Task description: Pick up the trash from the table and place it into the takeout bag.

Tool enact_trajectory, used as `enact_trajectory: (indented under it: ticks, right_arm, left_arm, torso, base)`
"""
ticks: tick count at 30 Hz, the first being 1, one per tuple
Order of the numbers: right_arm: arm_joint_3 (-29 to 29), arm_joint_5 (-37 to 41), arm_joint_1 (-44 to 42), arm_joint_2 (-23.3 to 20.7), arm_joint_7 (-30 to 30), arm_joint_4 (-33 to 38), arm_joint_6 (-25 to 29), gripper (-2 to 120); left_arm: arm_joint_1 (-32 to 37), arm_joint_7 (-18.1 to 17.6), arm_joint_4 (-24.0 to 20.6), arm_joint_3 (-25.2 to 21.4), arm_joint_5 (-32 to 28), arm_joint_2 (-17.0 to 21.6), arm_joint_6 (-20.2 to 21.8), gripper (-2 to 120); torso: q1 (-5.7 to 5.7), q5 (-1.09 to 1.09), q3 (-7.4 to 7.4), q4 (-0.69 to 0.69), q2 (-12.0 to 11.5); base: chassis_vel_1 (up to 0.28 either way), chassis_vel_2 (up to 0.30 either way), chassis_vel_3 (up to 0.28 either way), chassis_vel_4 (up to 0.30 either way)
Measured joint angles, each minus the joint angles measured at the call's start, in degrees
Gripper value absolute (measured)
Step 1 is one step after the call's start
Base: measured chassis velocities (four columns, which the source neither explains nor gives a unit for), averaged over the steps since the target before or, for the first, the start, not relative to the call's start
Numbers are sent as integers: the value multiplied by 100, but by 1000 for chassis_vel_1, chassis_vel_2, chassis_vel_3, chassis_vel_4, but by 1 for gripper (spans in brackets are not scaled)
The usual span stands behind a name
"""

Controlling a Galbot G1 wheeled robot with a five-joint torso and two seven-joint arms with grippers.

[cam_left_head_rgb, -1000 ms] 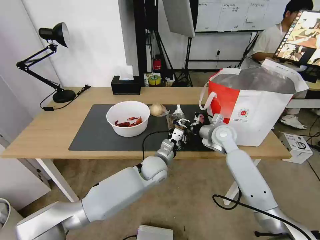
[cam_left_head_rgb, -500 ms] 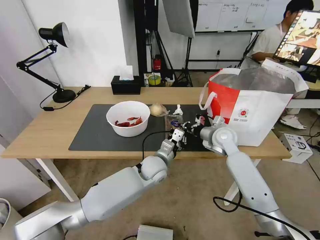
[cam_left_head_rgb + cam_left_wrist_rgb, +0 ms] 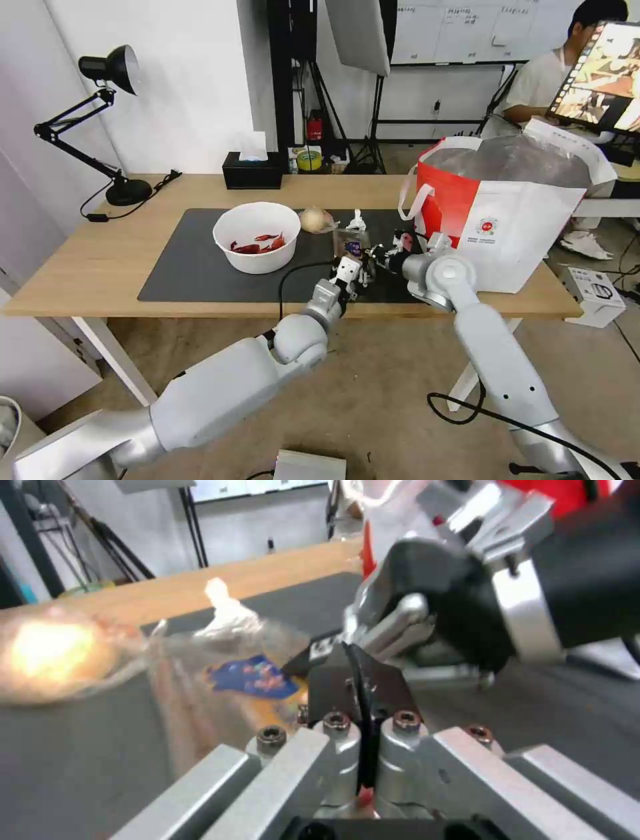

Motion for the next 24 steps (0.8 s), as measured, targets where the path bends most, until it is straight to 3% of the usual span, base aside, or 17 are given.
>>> enact_trajectory:
  ticks: [15,24]
  right_arm:
    - [14,-8,66,11,-83,-6,12,0]
    - [99,-9,0,-75,-252,313,35,0]
  left_arm:
    - [507,22,-450,-440,51,286,23,0]
    - [1104,22,-961,-1051,190,570,-28,0]
  torso:
    - [1,1,2,0,-1]
    - [2,1,2,1,-2]
  base:
    - [0,0,0,0]
    - [0,0,0,0]
